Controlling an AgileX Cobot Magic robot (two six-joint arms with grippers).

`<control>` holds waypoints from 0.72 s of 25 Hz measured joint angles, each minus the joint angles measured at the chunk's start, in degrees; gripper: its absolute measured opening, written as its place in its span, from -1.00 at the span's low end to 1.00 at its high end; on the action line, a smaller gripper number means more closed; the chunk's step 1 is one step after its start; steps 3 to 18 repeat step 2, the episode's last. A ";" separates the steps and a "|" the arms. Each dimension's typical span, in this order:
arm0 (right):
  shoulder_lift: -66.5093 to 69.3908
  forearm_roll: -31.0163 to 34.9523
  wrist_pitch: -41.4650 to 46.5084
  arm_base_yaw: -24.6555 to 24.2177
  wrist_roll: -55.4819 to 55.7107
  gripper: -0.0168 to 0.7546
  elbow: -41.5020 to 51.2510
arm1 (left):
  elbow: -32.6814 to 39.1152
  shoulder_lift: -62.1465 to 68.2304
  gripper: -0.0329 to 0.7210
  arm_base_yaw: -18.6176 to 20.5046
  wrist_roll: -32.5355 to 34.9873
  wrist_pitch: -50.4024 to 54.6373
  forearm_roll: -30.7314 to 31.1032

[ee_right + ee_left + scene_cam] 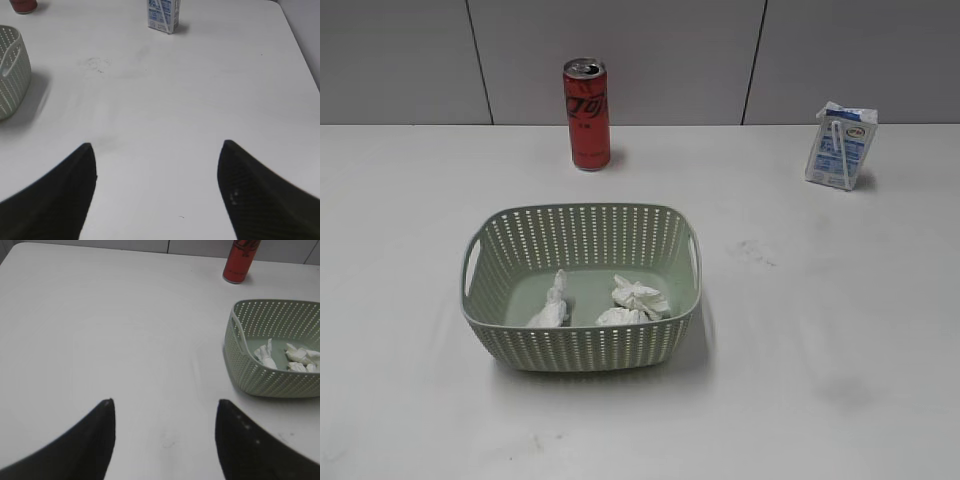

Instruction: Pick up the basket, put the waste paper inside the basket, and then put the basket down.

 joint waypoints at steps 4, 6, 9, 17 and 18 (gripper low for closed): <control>0.00 0.05 0.00 0.00 0.00 0.52 0.02 | 0.00 0.00 0.35 0.00 0.00 0.00 0.00; 0.00 0.05 0.00 0.00 0.00 0.52 0.02 | 0.00 0.00 0.35 0.00 0.00 0.00 0.00; 0.00 0.05 0.00 0.00 0.00 0.52 0.02 | 0.00 0.00 0.35 0.00 0.00 0.00 0.00; 0.00 0.05 0.00 0.00 0.00 0.52 0.02 | 0.00 0.00 0.35 0.00 0.00 0.00 0.00; 0.00 0.05 0.00 0.00 0.00 0.52 0.02 | 0.00 0.00 0.35 0.00 0.00 0.00 0.00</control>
